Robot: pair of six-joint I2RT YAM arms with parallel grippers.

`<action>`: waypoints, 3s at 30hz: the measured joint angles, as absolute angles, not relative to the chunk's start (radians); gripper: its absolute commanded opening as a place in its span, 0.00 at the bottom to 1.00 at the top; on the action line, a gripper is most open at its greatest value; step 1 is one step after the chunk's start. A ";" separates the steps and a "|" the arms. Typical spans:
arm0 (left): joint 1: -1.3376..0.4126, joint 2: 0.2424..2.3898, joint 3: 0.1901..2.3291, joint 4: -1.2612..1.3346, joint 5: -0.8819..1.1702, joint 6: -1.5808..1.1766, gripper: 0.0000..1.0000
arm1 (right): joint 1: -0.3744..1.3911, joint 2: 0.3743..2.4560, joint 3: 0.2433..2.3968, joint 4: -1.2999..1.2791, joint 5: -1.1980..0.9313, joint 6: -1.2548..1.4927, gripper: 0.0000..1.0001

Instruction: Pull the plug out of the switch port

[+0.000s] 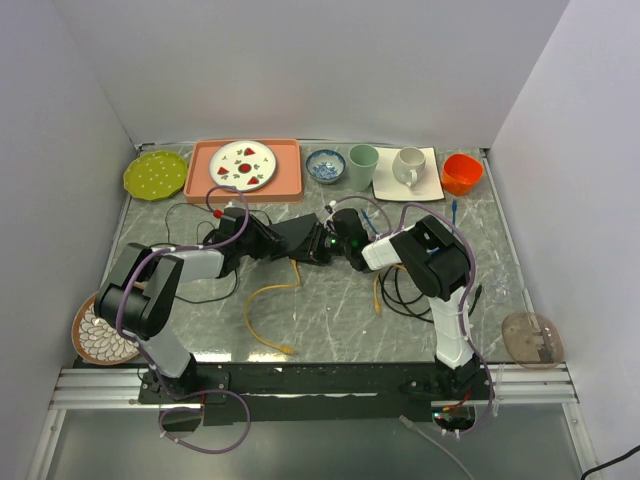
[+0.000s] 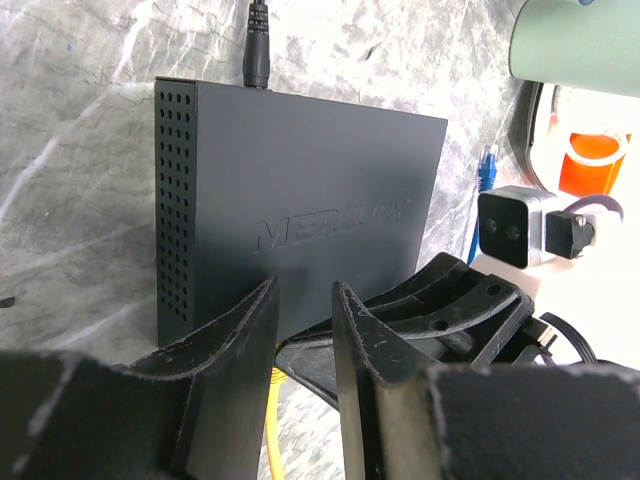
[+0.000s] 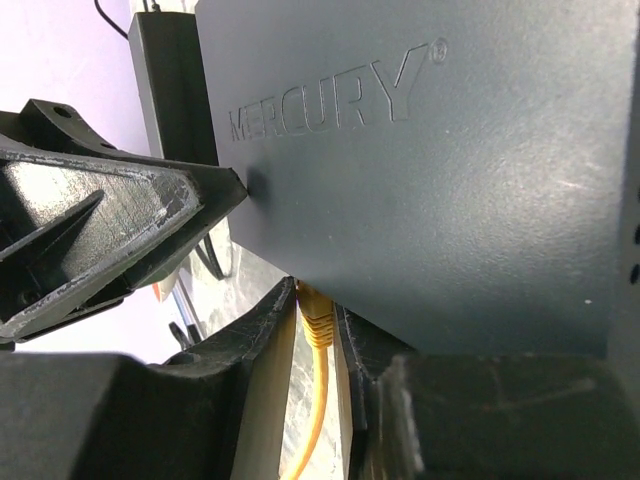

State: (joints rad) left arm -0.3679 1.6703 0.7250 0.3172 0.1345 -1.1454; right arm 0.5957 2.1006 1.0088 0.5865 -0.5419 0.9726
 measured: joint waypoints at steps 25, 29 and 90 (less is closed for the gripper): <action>-0.400 1.599 0.609 0.377 0.179 -1.168 0.37 | 0.593 2.127 1.006 0.645 -0.562 0.987 0.00; -0.426 1.599 0.595 0.379 0.187 -1.169 0.37 | 0.593 2.127 1.005 0.644 -0.562 0.986 0.00; -0.398 1.388 0.476 0.342 0.067 -1.251 0.37 | 0.345 1.198 1.119 -0.364 0.381 0.587 0.00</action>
